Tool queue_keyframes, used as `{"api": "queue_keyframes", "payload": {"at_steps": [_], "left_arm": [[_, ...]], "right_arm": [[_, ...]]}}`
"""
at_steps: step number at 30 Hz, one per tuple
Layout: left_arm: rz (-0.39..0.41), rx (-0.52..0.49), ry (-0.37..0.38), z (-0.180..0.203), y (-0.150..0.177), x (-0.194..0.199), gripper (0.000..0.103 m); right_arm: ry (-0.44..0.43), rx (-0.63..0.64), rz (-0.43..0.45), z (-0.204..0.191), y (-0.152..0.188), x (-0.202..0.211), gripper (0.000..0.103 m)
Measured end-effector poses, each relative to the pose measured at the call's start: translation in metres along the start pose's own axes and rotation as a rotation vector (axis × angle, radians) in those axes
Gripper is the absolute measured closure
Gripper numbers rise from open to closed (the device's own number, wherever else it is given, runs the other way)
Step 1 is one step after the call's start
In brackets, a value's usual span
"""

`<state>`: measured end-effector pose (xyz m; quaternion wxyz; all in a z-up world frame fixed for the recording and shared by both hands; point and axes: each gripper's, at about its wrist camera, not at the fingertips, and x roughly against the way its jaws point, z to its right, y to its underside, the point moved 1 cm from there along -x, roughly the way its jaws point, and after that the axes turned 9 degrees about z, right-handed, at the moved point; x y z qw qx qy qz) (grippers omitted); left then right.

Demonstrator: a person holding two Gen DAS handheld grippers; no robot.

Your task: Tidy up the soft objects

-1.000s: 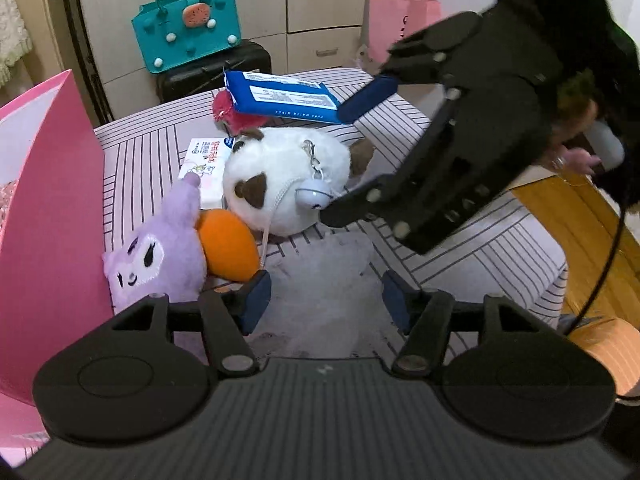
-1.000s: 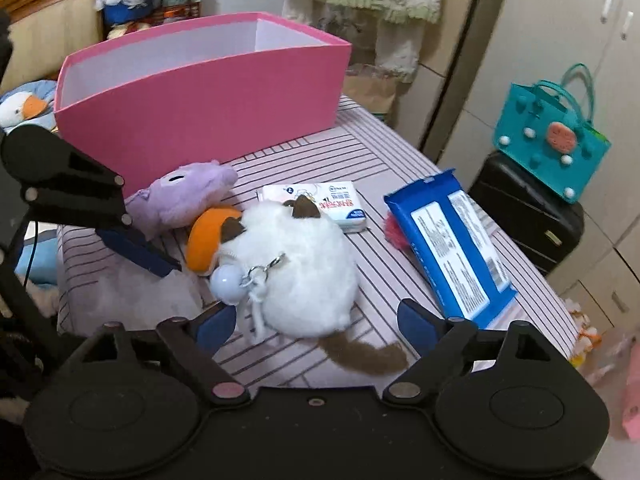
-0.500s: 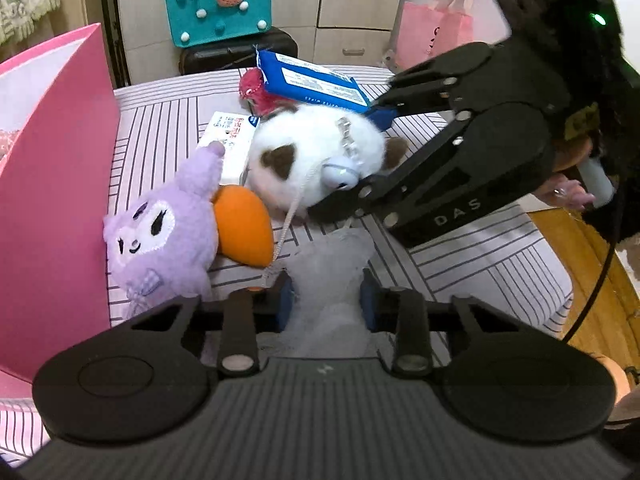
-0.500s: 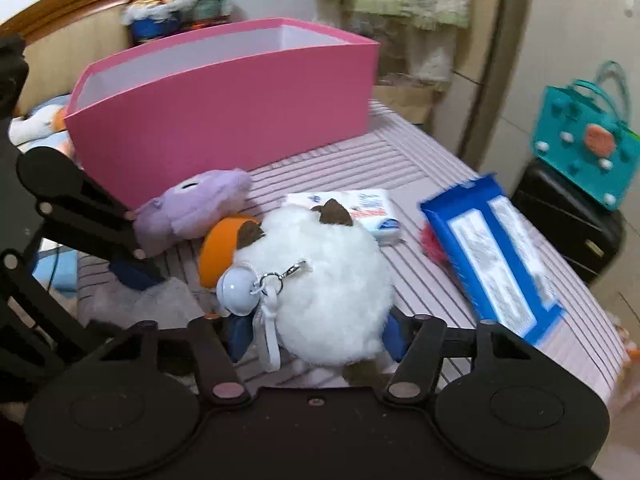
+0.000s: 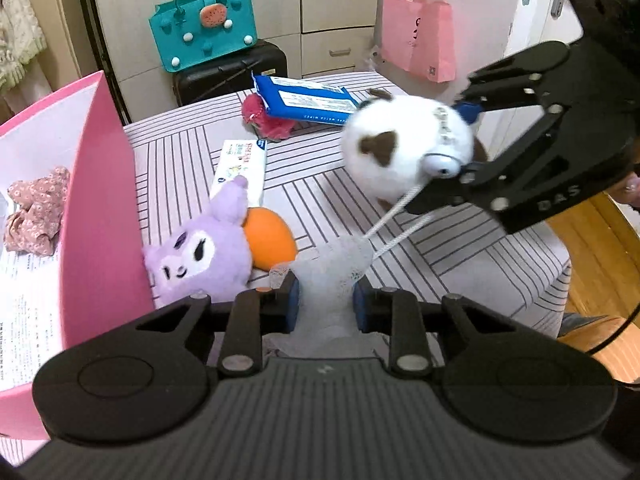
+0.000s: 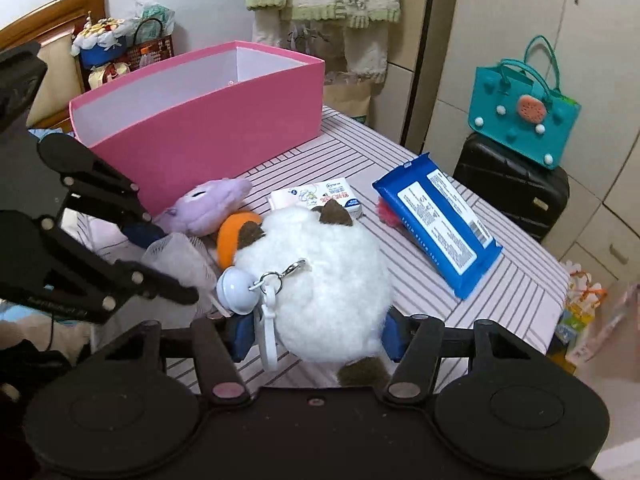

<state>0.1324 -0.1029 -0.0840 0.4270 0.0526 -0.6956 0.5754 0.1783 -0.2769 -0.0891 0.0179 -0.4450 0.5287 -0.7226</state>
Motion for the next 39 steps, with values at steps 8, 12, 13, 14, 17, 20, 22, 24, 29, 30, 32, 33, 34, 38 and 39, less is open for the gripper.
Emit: {"api": "queue_keyframes", "payload": {"at_steps": [8,12,13,14,17,20,22,24,29,30,32,33,34,38,39], "left_arm": [[0.004,-0.013,0.049,-0.008,-0.004,0.028,0.078],[0.01,-0.047,0.063,-0.008,-0.008,0.044,0.078],[0.007,-0.053,0.068,-0.009,-0.009,0.048,0.078],[0.007,-0.061,0.07,-0.008,-0.009,0.052,0.078],[0.008,-0.105,0.046,-0.007,-0.011,0.062,0.078],[-0.012,-0.11,0.054,-0.009,-0.011,0.069,0.078],[-0.016,-0.109,0.057,-0.011,-0.011,0.076,0.078],[-0.011,-0.106,0.053,-0.014,-0.011,0.085,0.078],[0.016,-0.103,0.039,-0.024,-0.014,0.104,0.078],[0.023,-0.096,0.036,-0.026,-0.015,0.108,0.078],[0.039,-0.082,0.028,-0.032,-0.017,0.115,0.078],[0.046,-0.076,0.022,-0.036,-0.018,0.118,0.078],[0.055,-0.072,0.014,-0.04,-0.019,0.121,0.078],[0.086,-0.056,-0.013,-0.059,-0.023,0.132,0.078],[0.092,-0.051,-0.02,-0.065,-0.023,0.134,0.078]], "right_arm": [[-0.015,-0.052,-0.02,-0.019,-0.004,0.023,0.038],[-0.03,-0.078,-0.03,-0.03,-0.009,0.032,0.038],[-0.034,-0.081,-0.033,-0.033,-0.011,0.033,0.038],[-0.039,-0.084,-0.039,-0.035,-0.013,0.034,0.038],[-0.05,-0.088,-0.056,-0.043,-0.019,0.037,0.038],[-0.06,-0.083,-0.07,-0.051,-0.027,0.042,0.038],[-0.067,-0.076,-0.075,-0.057,-0.033,0.045,0.038],[-0.076,-0.061,-0.073,-0.064,-0.04,0.049,0.038],[-0.083,-0.001,-0.055,-0.084,-0.062,0.055,0.038],[-0.087,0.009,-0.051,-0.088,-0.067,0.056,0.038],[-0.096,0.029,-0.043,-0.094,-0.079,0.056,0.038],[-0.098,0.037,-0.037,-0.097,-0.083,0.055,0.038],[-0.1,0.048,-0.031,-0.099,-0.089,0.054,0.037],[-0.101,0.07,-0.012,-0.107,-0.108,0.046,0.037],[-0.1,0.07,-0.009,-0.108,-0.112,0.042,0.037]]}}
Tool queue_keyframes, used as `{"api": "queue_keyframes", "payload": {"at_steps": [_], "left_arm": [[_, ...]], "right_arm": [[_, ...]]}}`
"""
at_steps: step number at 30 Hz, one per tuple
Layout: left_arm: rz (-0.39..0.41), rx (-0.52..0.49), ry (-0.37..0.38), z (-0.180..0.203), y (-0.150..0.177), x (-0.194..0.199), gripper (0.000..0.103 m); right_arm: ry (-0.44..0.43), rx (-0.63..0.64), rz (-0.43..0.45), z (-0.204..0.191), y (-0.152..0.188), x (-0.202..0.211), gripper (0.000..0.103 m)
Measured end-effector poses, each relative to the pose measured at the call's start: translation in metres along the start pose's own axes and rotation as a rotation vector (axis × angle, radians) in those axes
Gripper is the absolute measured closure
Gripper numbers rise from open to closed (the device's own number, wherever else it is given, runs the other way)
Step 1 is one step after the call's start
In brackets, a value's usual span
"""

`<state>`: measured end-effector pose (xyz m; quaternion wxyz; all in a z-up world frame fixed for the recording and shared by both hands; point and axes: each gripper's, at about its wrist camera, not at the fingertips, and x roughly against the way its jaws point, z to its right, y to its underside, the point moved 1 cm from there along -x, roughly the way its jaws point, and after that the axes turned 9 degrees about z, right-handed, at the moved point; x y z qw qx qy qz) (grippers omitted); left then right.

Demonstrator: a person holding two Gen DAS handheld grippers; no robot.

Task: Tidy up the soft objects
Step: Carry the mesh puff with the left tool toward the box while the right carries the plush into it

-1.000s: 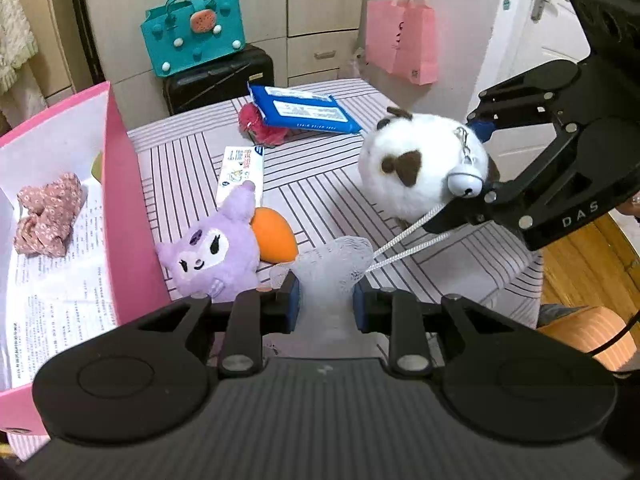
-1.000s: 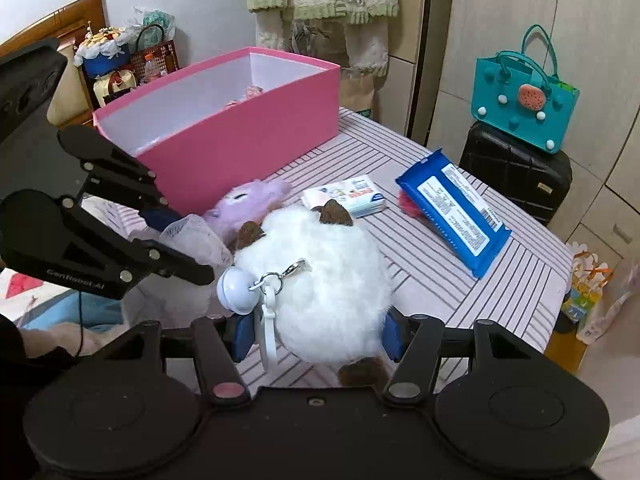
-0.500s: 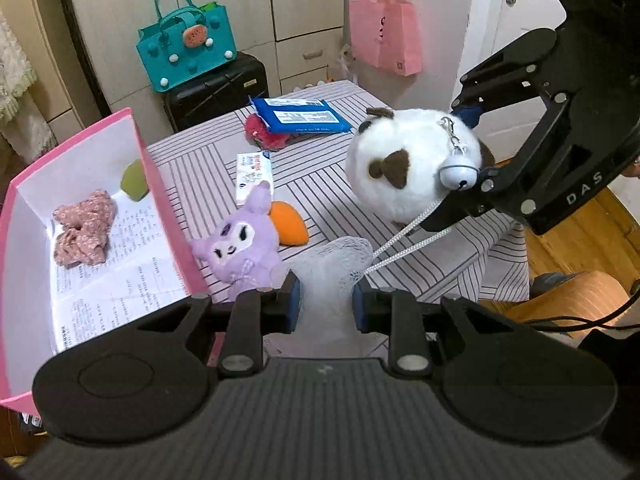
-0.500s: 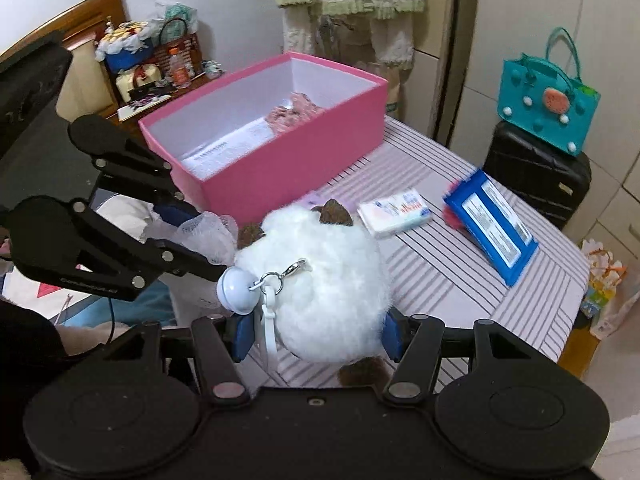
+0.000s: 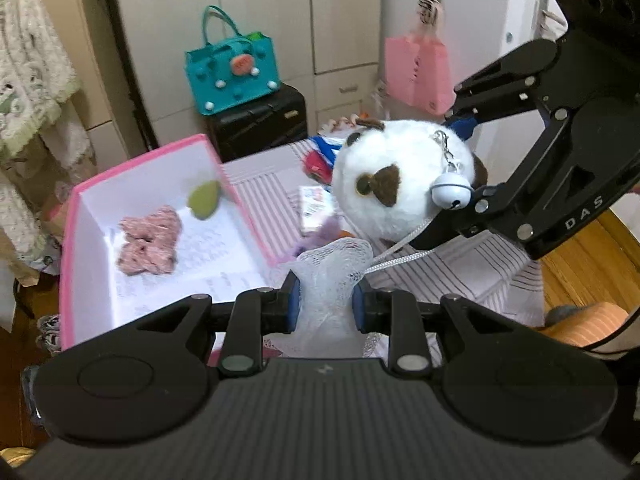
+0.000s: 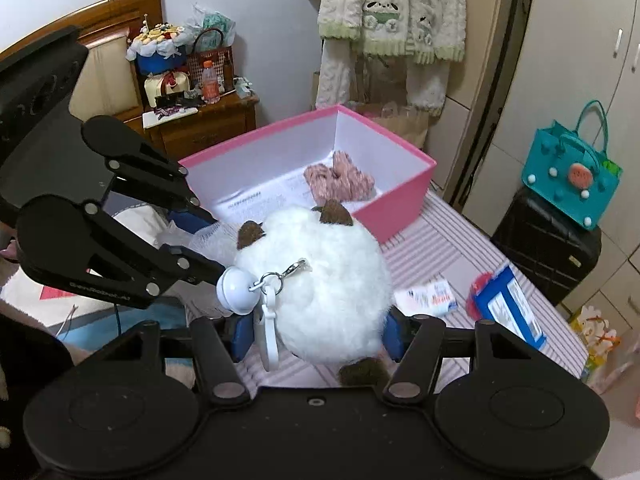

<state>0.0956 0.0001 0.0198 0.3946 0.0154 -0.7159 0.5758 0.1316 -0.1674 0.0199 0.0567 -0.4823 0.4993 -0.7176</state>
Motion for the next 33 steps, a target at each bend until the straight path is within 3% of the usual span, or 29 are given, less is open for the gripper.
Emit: {"api": "queue_keyframes", "payload": {"at_steps": [9,14,26,33], "left_arm": [[0.039,0.092,-0.056,-0.07,-0.001,0.005,0.078],[0.042,0.131,-0.125,-0.11,0.002,-0.011,0.078],[-0.047,0.116,-0.193,-0.156,0.006,-0.065,0.078],[-0.129,0.102,-0.19,-0.167,0.011,-0.087,0.078]], "right_arm": [[-0.033,-0.006,0.03,0.001,-0.038,-0.047,0.037],[-0.023,0.036,0.021,0.008,-0.056,-0.091,0.037],[-0.02,0.2,-0.026,0.012,-0.096,-0.169,0.037],[-0.031,0.222,-0.132,0.015,-0.093,-0.214,0.037]]}}
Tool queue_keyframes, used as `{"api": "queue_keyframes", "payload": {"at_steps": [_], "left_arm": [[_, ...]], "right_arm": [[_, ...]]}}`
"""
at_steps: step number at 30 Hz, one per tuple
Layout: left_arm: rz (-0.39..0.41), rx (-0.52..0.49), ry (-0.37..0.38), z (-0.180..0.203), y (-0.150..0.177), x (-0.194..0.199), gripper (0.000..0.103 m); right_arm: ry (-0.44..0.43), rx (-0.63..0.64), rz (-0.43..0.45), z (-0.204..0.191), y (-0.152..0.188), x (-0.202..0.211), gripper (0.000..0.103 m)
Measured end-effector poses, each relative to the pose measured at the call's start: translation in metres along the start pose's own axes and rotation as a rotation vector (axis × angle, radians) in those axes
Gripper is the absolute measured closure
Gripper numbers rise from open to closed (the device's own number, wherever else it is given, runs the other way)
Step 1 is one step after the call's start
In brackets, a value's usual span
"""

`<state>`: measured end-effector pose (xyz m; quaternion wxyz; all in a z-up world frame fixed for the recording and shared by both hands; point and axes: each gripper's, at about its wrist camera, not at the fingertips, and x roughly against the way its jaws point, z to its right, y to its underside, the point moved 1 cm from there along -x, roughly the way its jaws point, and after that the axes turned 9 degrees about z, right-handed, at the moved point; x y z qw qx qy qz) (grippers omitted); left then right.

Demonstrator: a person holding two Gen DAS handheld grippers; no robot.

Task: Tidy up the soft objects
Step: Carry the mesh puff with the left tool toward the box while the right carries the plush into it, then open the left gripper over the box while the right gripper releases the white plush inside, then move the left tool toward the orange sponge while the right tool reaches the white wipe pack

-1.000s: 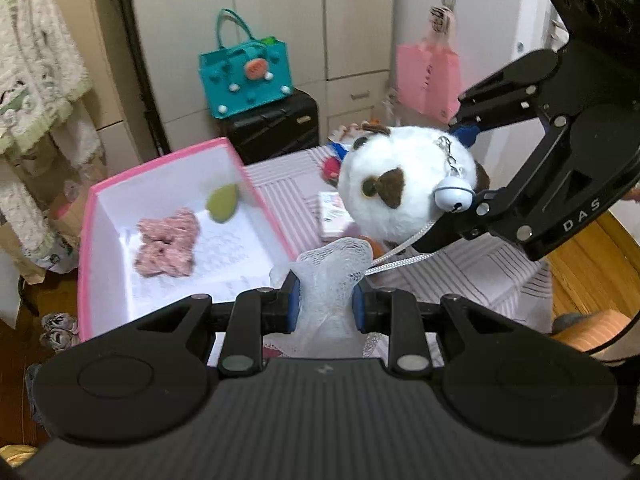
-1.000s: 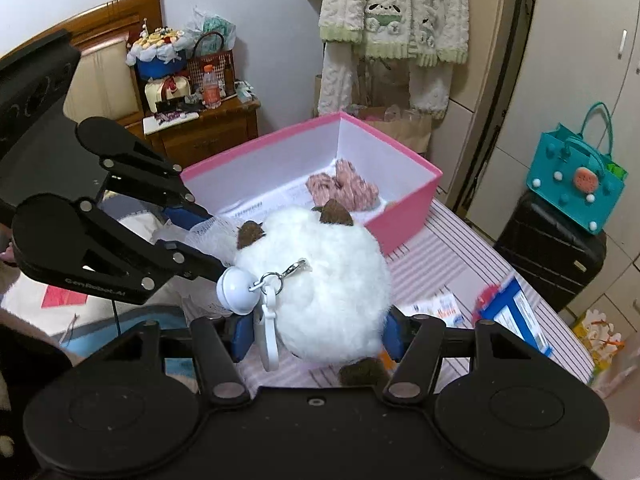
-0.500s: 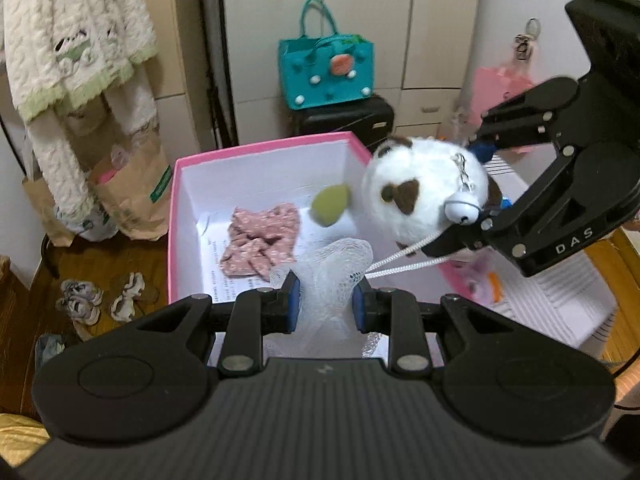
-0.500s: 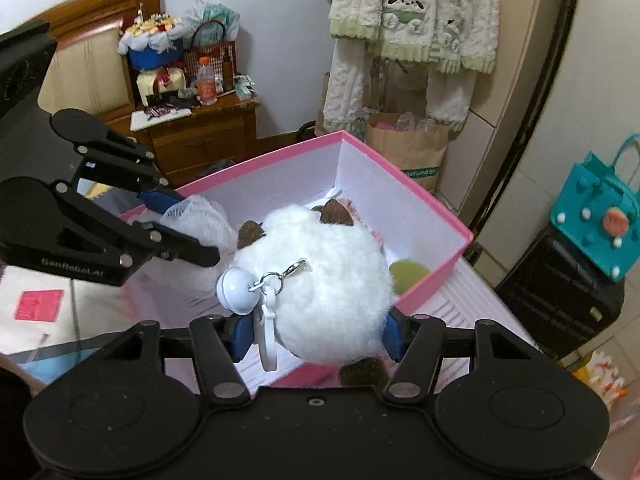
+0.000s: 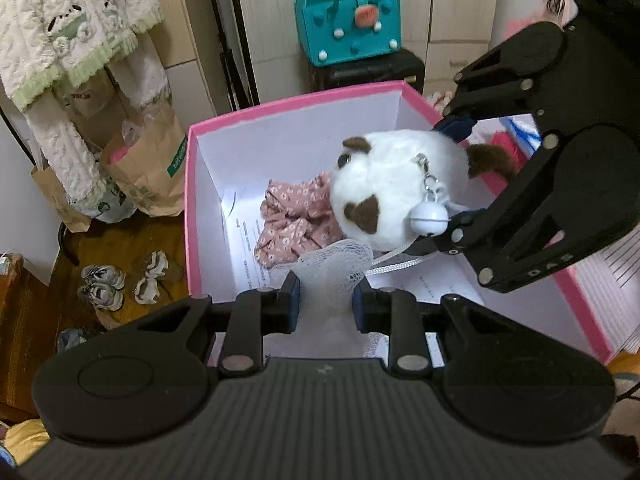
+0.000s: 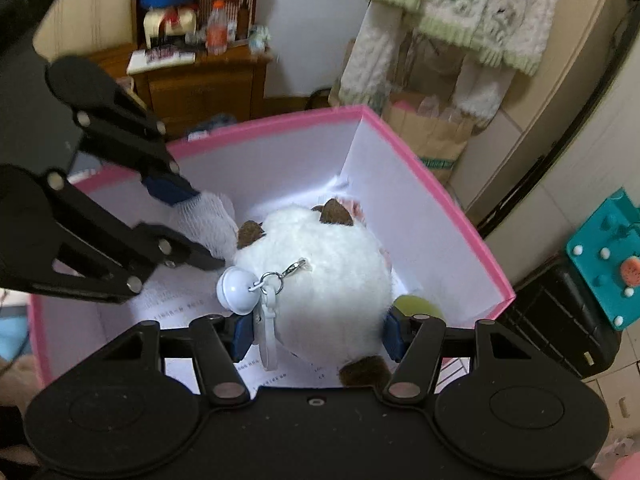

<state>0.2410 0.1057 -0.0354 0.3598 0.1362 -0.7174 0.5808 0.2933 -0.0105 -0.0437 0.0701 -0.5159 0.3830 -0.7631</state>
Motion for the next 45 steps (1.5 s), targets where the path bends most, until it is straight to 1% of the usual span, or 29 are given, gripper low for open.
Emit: {"api": "queue_keyframes", "payload": {"at_steps": [2,5,7,10,13,16,18,20,22,24,26,28,29,31,33,35,37,41,45], "left_arm": [[-0.018,-0.019,0.002,0.002,-0.001,-0.004,0.078],[-0.032,-0.05,0.0,0.008,-0.003,-0.008,0.078],[-0.036,-0.064,-0.005,0.011,-0.006,-0.011,0.078],[-0.013,-0.161,-0.036,0.02,-0.007,-0.012,0.078],[-0.023,-0.149,-0.036,0.019,-0.009,-0.015,0.078],[-0.023,-0.165,-0.108,0.018,-0.012,-0.021,0.077],[-0.029,-0.161,-0.148,0.016,-0.013,-0.026,0.072],[-0.024,-0.13,-0.145,0.013,-0.014,-0.026,0.068],[-0.005,-0.116,-0.136,0.014,-0.016,-0.019,0.061],[0.018,-0.117,-0.122,0.017,-0.017,-0.011,0.058],[0.028,-0.107,-0.114,0.018,-0.017,-0.001,0.05],[0.024,-0.075,-0.1,0.017,-0.018,0.007,0.046],[0.023,-0.054,-0.096,0.016,-0.019,0.012,0.046],[0.033,-0.035,-0.129,0.015,-0.02,0.022,0.045],[0.058,-0.031,-0.153,0.018,-0.02,0.039,0.039],[0.081,-0.019,-0.145,0.019,-0.021,0.054,0.036],[0.096,-0.035,-0.142,0.024,-0.021,0.069,0.036],[0.097,-0.072,-0.138,0.037,-0.022,0.093,0.034],[0.099,-0.073,-0.112,0.049,-0.023,0.114,0.032]], "right_arm": [[-0.011,0.028,-0.033,-0.001,0.002,-0.009,0.035],[-0.006,0.063,-0.057,-0.003,0.004,-0.017,0.031],[0.016,0.085,-0.052,-0.004,0.003,-0.02,0.029],[0.05,0.083,-0.018,-0.001,0.002,-0.014,0.028],[0.059,0.055,0.01,0.004,0.001,-0.004,0.028],[0.071,0.017,0.037,0.009,0.005,0.011,0.028],[0.068,-0.029,0.052,0.012,0.009,0.022,0.028],[0.054,-0.074,0.065,0.014,0.012,0.03,0.027],[0.04,-0.109,0.083,0.015,0.015,0.037,0.027],[0.028,-0.151,0.103,0.015,0.019,0.047,0.027],[0.005,-0.195,0.118,0.014,0.022,0.057,0.027],[-0.013,-0.229,0.129,0.012,0.024,0.066,0.027],[-0.019,-0.242,0.133,0.011,0.025,0.068,0.027],[-0.027,-0.267,0.14,0.008,0.028,0.074,0.027],[-0.028,-0.287,0.148,0.006,0.03,0.082,0.027],[-0.014,-0.289,0.162,0.001,0.033,0.093,0.027],[0.019,-0.302,0.175,-0.004,0.036,0.105,0.027],[0.05,-0.311,0.243,-0.014,0.041,0.139,0.027],[0.076,-0.325,0.272,-0.021,0.05,0.165,0.027]]}}
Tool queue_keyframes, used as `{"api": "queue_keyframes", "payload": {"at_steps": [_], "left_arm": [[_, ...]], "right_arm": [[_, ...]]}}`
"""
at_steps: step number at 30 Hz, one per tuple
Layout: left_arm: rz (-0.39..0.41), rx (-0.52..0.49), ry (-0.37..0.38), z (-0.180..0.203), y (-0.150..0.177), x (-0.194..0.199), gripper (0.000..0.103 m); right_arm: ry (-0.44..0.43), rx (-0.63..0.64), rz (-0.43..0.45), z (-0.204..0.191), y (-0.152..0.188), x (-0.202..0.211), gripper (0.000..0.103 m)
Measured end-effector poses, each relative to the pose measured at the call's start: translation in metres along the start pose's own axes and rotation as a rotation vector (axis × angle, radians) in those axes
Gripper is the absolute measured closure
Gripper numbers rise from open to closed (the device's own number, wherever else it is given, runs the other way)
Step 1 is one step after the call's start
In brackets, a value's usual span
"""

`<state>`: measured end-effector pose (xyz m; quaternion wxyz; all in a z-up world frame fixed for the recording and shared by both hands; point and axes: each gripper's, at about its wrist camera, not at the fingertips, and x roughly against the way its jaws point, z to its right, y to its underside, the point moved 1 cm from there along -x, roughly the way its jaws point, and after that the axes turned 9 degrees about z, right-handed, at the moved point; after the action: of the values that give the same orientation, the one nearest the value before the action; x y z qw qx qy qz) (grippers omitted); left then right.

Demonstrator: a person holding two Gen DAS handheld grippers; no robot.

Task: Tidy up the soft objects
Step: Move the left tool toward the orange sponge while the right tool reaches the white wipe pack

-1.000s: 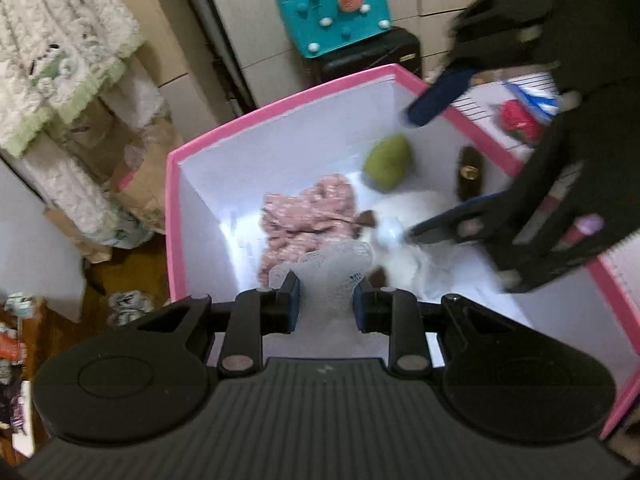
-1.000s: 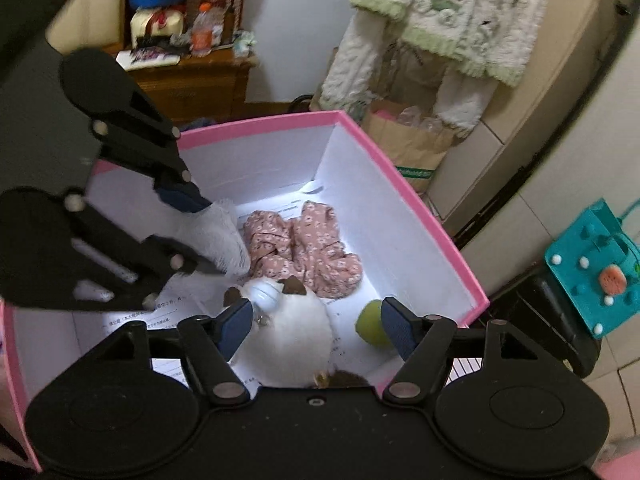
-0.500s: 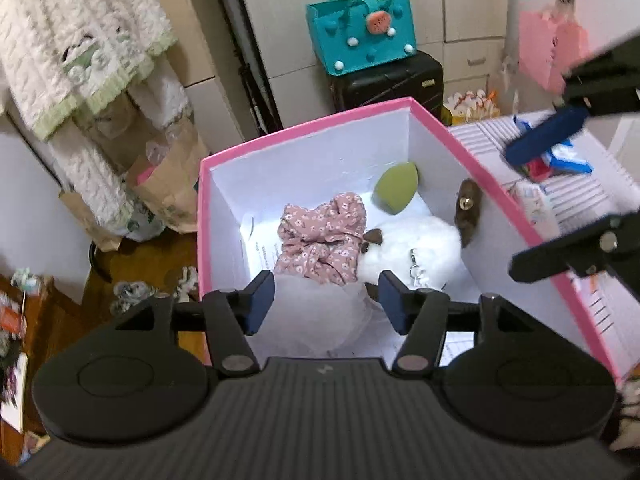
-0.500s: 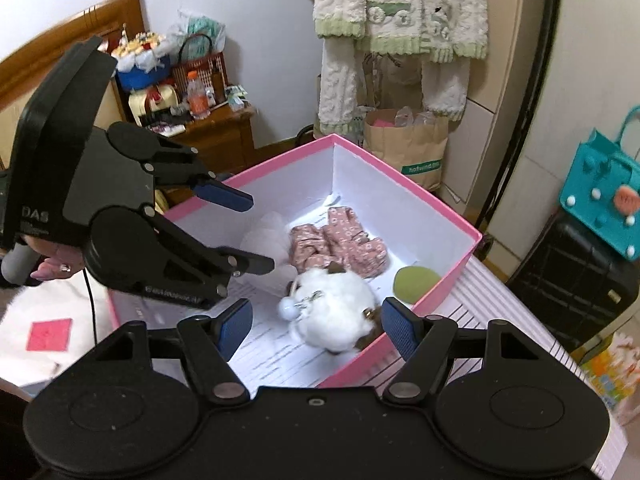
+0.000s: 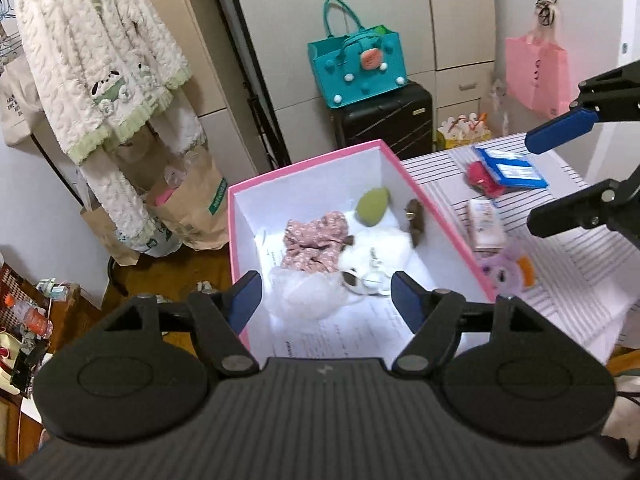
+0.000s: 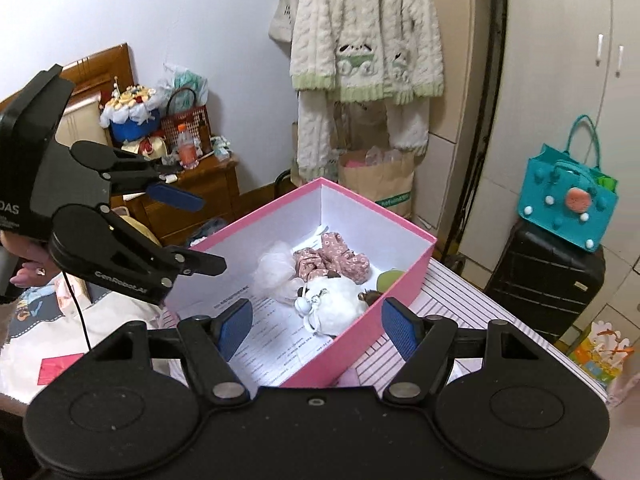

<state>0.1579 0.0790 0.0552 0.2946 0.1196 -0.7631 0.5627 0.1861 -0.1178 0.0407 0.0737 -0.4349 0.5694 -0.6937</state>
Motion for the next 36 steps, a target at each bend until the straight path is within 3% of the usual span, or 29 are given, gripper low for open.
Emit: {"api": "queue_keyframes", "payload": {"at_steps": [8,21,30,36], "left_arm": [[-0.006,-0.007,0.104,0.032,0.004,0.028,0.029],[0.017,-0.104,0.242,0.104,0.012,0.046,0.029],[0.041,-0.08,0.359,0.142,0.015,0.022,0.031],[0.021,-0.055,0.374,0.16,0.019,-0.009,0.033]], "right_arm": [[0.021,-0.04,0.028,0.01,0.021,0.048,0.027],[0.074,-0.043,0.022,0.02,0.07,0.1,0.027],[0.085,-0.048,0.004,0.035,0.102,0.111,0.027],[0.085,-0.059,-0.007,0.057,0.117,0.105,0.027]]}}
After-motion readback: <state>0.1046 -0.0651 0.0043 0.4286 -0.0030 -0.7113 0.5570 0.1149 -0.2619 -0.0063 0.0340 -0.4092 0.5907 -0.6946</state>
